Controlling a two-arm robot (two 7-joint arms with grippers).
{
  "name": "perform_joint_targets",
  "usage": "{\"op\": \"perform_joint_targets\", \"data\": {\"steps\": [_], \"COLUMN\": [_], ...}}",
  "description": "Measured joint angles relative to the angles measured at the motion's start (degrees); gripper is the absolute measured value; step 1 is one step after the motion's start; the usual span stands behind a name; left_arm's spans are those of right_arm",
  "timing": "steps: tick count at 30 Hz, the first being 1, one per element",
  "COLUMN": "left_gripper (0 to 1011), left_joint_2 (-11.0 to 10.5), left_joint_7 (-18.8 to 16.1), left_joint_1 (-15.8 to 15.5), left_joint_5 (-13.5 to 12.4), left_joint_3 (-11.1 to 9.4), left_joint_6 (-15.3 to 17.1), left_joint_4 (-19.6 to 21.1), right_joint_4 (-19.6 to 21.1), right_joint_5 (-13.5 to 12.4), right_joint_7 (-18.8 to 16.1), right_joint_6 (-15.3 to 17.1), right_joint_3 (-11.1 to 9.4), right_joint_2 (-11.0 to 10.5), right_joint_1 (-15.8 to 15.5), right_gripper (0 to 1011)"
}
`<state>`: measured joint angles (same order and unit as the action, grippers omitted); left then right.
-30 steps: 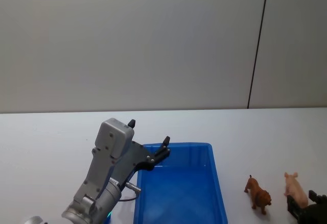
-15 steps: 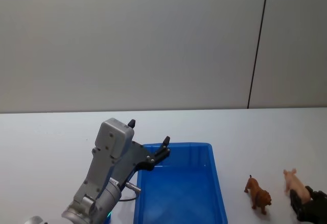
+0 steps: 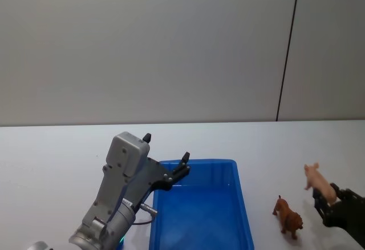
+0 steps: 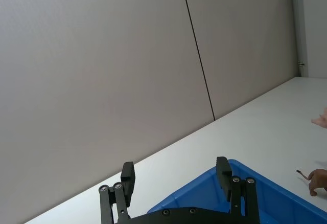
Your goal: Pick up the two dolls from the table and place them into the box.
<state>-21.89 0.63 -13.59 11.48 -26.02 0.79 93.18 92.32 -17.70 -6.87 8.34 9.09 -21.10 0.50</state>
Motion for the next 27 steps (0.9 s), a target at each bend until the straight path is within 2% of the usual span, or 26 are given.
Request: {"op": "perform_joint_targets", "data": {"steps": [13, 27], "left_gripper": [1001, 1001], "left_joint_2": [0.00, 0.00], "left_joint_7": [0.00, 0.00], "left_joint_1": [0.00, 0.00], "left_joint_5": [0.00, 0.00], "left_joint_3": [0.00, 0.00], "left_joint_6": [0.00, 0.00], "left_joint_4": [0.00, 0.00], "right_joint_4": [1.56, -0.54], "right_joint_5": [-0.75, -0.65], "right_joint_7": [-7.44, -17.63], "right_joint_6": [-0.22, 1.73], "right_joint_3": [1.09, 4.03], "right_joint_2": [1.32, 4.89], "right_joint_1": [2.84, 8.18], "right_gripper": [380, 380]}}
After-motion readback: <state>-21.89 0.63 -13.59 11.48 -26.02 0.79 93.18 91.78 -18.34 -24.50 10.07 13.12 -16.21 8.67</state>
